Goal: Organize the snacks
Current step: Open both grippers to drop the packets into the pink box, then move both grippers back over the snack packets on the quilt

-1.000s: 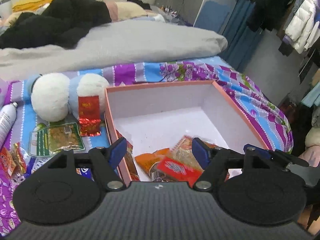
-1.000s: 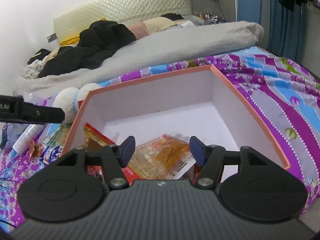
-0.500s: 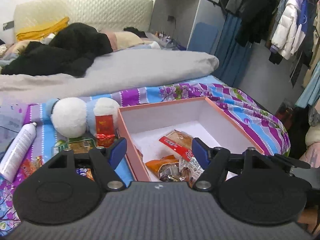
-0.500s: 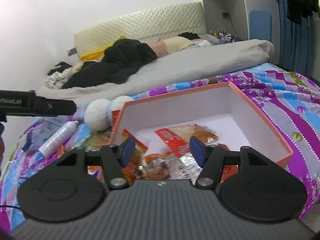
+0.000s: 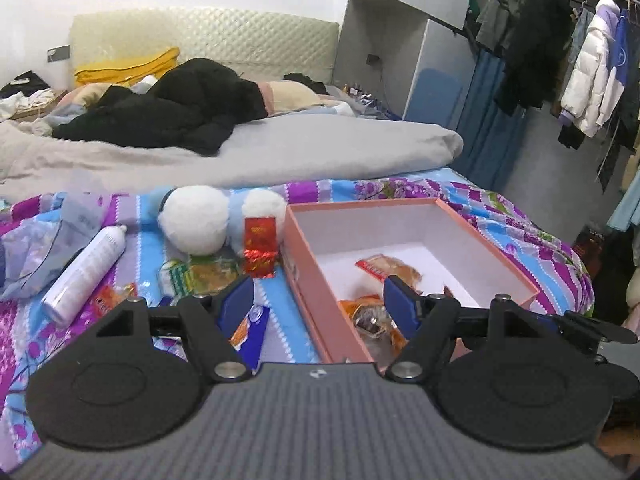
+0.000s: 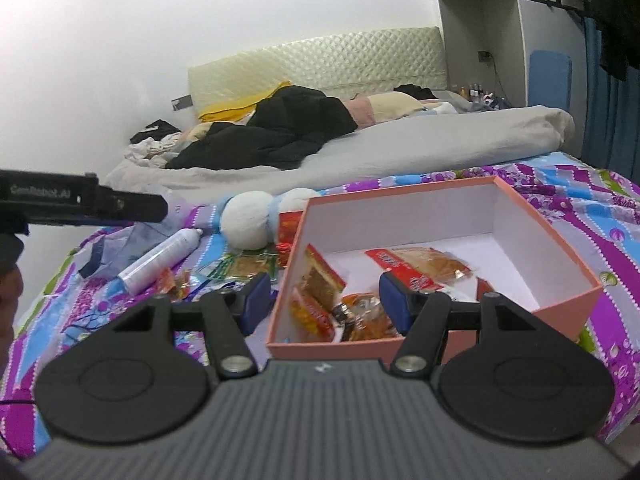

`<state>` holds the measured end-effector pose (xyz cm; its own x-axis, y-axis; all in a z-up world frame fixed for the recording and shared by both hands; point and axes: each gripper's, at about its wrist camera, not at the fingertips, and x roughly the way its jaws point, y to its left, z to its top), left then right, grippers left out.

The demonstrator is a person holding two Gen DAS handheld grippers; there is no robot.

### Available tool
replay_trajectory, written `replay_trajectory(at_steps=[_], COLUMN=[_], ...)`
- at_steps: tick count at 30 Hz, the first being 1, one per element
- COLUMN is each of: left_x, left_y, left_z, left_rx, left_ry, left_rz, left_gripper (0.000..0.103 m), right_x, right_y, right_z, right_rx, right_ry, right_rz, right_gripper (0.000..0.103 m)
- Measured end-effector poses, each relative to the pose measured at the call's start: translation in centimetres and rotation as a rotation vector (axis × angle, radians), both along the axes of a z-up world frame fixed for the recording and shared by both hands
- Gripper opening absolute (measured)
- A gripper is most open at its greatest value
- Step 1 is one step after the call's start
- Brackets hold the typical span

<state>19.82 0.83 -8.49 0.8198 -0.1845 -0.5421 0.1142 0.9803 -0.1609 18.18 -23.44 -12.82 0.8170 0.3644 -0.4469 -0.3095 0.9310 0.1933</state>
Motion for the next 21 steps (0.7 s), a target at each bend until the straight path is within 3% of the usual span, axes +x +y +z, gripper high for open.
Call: replay_trajectory(at_steps=[21], left_x=[-8.7], left_y=[5.0], left_z=[-3.1], left_rx=[-0.038], left_ry=[0.05], left_rz=[0.1], left_gripper=[0.076], right_x=[-6.4], right_y=[5.4], right_z=[-1.7], right_rx=[-0.027], right_ry=[0.019], right_rz=[0.113], right_gripper=[0.062])
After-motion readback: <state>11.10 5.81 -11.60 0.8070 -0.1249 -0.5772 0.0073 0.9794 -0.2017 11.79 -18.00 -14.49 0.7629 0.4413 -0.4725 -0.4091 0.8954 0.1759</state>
